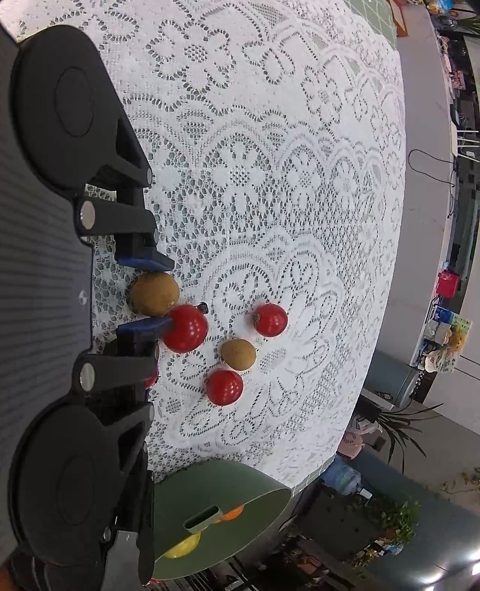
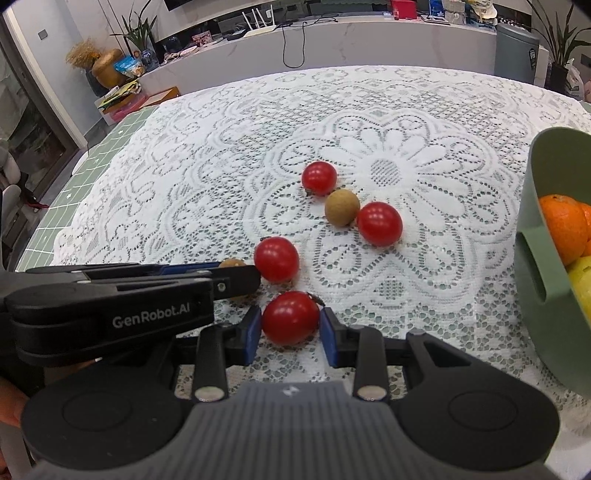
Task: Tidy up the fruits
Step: 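Grasp the red cherry tomato with the right tool while the left grasps the small brown fruit, then carry the tomato in the right tool while the left carries the brown fruit to the colander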
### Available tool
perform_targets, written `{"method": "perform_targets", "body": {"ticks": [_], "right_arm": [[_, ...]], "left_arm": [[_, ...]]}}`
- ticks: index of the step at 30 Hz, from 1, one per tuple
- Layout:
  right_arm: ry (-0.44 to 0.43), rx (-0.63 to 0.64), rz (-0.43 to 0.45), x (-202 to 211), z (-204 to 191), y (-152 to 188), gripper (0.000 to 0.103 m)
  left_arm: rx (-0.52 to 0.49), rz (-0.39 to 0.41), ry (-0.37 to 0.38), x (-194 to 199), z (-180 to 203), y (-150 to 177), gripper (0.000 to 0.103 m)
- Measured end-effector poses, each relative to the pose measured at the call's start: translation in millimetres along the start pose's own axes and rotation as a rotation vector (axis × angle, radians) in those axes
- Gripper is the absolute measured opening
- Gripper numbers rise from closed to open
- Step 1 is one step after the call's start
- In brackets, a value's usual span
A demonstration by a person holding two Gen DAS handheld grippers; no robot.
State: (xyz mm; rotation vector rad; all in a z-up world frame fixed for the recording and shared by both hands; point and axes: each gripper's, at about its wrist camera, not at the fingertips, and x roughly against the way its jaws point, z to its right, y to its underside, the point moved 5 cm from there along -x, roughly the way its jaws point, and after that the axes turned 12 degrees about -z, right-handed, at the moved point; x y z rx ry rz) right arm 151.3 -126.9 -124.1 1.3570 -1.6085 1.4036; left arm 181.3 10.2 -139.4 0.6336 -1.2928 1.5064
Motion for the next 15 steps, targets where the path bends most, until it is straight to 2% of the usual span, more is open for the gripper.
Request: {"method": "perform_targets", "body": {"ticks": [7, 15], "right_arm": [[-0.002, 0.004, 0.012, 3, 0, 2, 0.030], [-0.026, 0.004, 0.095, 35, 3, 13, 0.030]], "left_arm": [[0.007, 0.034, -0.017, 8, -1, 2, 0.030], [-0.003, 0.101, 0.002, 39, 8, 13, 0.030]]}}
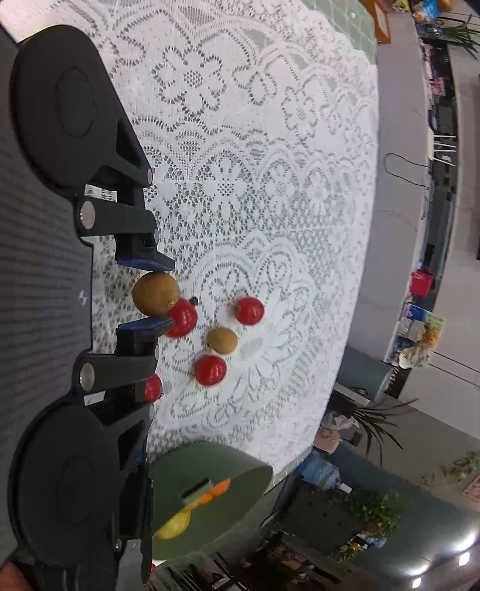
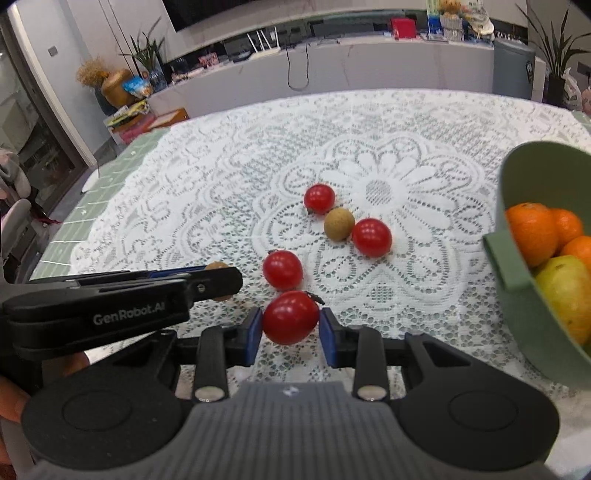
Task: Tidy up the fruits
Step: 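Carry the tomato in the right tool while the left carries the brown fruit to the colander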
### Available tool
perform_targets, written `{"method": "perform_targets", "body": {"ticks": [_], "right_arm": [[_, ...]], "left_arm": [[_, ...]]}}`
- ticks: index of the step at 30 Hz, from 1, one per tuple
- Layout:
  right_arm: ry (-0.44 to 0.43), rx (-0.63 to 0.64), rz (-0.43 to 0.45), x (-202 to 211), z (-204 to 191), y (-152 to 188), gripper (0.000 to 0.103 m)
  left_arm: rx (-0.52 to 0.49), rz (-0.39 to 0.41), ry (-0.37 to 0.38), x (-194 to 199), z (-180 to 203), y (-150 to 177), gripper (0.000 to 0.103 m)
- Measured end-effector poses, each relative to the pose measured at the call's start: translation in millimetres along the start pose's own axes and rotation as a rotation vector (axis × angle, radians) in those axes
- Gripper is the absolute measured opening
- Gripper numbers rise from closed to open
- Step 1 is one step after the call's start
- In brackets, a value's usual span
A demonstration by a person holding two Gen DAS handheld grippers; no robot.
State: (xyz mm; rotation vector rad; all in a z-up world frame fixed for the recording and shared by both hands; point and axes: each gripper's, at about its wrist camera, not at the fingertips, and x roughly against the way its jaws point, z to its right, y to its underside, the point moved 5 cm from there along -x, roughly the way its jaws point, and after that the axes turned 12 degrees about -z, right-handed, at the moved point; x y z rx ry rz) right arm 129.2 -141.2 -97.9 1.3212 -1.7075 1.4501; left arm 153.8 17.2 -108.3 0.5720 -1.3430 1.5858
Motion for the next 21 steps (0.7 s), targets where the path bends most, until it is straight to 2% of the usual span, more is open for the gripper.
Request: {"method": "perform_targets", "body": {"ticks": [8, 13, 21], "right_arm": [[0.038, 0.018, 0.097, 43, 5, 14, 0.030], [0.060, -0.004, 0.167, 75, 17, 22, 0.030], [0.169, -0.053, 0.291, 126, 53, 31, 0.031]], "left_arm": [[-0.033, 0.088, 0.009, 41, 26, 4, 0.030], [-0.060, 0.104, 0.041, 55, 50, 6, 0.030], [-0.132, 0.098, 0.105, 60, 99, 0, 0.030]]}}
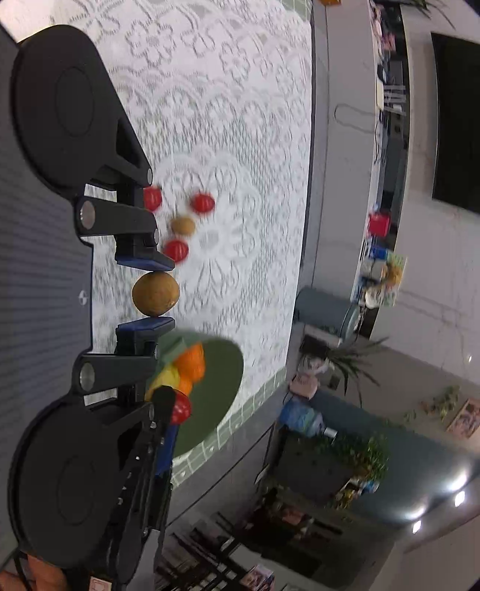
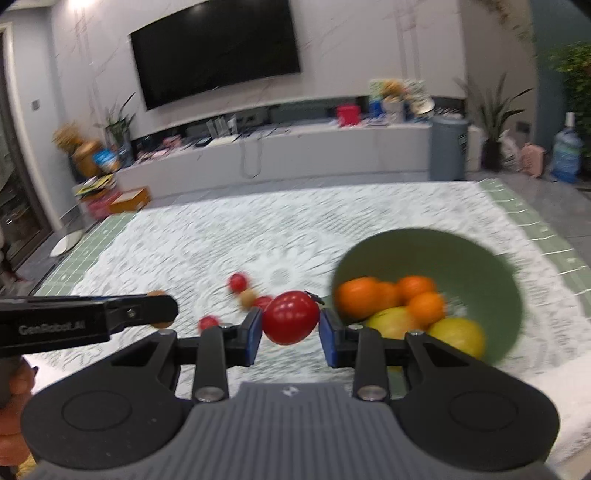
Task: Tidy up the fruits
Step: 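Carry the tomato in the right tool while the left carries the brown fruit to the colander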
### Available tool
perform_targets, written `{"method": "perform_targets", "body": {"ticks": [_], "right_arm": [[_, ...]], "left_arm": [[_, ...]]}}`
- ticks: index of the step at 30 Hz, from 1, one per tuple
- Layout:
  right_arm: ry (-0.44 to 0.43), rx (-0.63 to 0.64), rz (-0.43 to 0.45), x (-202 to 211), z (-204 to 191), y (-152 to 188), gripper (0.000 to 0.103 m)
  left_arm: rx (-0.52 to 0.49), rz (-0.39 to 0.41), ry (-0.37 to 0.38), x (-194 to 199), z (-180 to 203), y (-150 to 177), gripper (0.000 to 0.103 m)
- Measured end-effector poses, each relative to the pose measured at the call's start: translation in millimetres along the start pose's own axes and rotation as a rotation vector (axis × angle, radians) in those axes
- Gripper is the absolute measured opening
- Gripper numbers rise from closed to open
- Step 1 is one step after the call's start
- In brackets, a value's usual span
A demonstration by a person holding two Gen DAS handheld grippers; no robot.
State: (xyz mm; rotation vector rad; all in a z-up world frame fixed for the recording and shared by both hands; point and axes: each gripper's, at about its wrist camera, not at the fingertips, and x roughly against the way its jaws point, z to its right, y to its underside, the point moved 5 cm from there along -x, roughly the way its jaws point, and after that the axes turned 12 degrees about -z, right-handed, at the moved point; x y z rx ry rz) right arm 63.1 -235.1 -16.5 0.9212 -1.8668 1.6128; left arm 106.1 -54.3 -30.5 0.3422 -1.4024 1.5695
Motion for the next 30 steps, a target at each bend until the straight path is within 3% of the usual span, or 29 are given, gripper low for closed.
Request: {"method": "perform_targets", "body": {"ticks": [7, 13, 19, 30], "right_arm": [[0.020, -0.129, 0.047, 18, 50, -6, 0.031], [-0.101, -0.329, 0.026, 6, 89, -6, 0.031], [-0.135, -0.411, 0.031, -2, 101, -15, 0.032], [-0.177, -0.483, -0.024, -42, 120, -37, 0.032]], "left_arm": [[-0.128, -0.033, 0.005, -28, 49, -14, 0.030], [-0.208, -0.059, -0.008, -54, 75, -23, 0.030], [-0.222, -0.097, 0.001, -79, 81, -36, 0.030], [-0.287, -0.111, -0.074, -116, 82, -51, 0.030]]}}
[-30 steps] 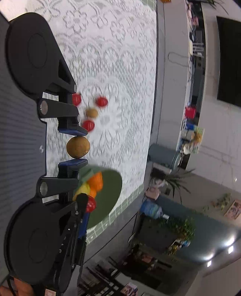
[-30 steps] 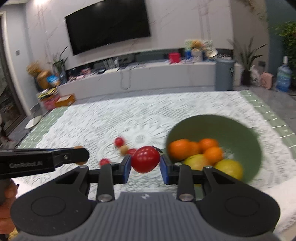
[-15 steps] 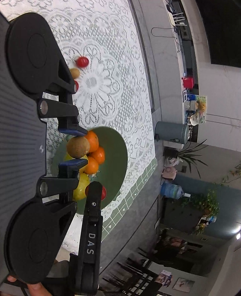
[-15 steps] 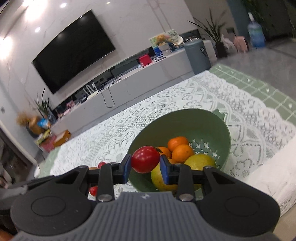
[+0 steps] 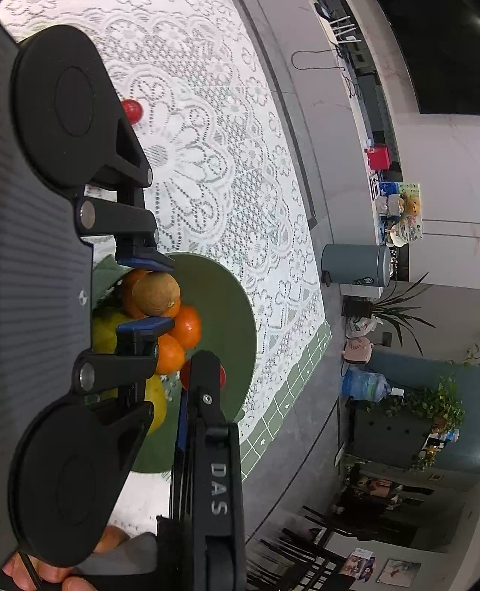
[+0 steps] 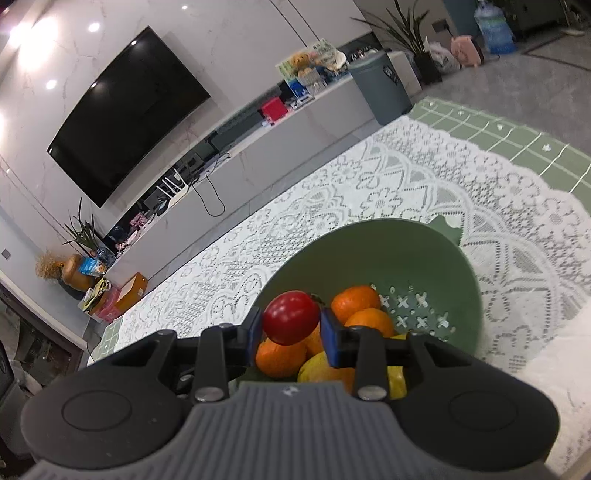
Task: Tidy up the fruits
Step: 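Lower the tomato into the colander and open the right tool while the left releases the brown fruit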
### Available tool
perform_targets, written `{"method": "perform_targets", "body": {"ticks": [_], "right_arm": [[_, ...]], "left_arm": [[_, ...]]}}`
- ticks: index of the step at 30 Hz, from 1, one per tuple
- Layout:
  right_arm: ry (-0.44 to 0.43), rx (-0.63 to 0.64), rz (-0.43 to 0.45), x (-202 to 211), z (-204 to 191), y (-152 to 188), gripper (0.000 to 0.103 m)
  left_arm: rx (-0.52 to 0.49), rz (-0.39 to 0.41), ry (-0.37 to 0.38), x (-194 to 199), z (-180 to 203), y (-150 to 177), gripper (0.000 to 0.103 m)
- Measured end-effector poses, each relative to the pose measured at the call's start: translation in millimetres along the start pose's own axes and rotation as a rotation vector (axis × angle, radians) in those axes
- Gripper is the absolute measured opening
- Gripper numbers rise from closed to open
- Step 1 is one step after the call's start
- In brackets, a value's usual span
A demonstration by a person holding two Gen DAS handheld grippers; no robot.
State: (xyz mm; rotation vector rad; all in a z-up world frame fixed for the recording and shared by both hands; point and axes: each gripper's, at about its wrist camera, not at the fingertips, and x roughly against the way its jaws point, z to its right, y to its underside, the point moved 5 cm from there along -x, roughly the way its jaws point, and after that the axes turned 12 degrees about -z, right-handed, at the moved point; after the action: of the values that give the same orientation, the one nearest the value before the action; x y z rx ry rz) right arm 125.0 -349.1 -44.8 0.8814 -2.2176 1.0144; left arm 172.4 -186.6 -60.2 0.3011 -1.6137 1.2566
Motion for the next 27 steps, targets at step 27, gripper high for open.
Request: {"method": "perform_targets", "body": {"ticks": [27], "right_arm": [[-0.032, -0.142, -0.015, -24, 15, -5, 0.048]], "left_arm": [[-0.085, -0.058, -0.061, -43, 2, -25, 0.030]]}}
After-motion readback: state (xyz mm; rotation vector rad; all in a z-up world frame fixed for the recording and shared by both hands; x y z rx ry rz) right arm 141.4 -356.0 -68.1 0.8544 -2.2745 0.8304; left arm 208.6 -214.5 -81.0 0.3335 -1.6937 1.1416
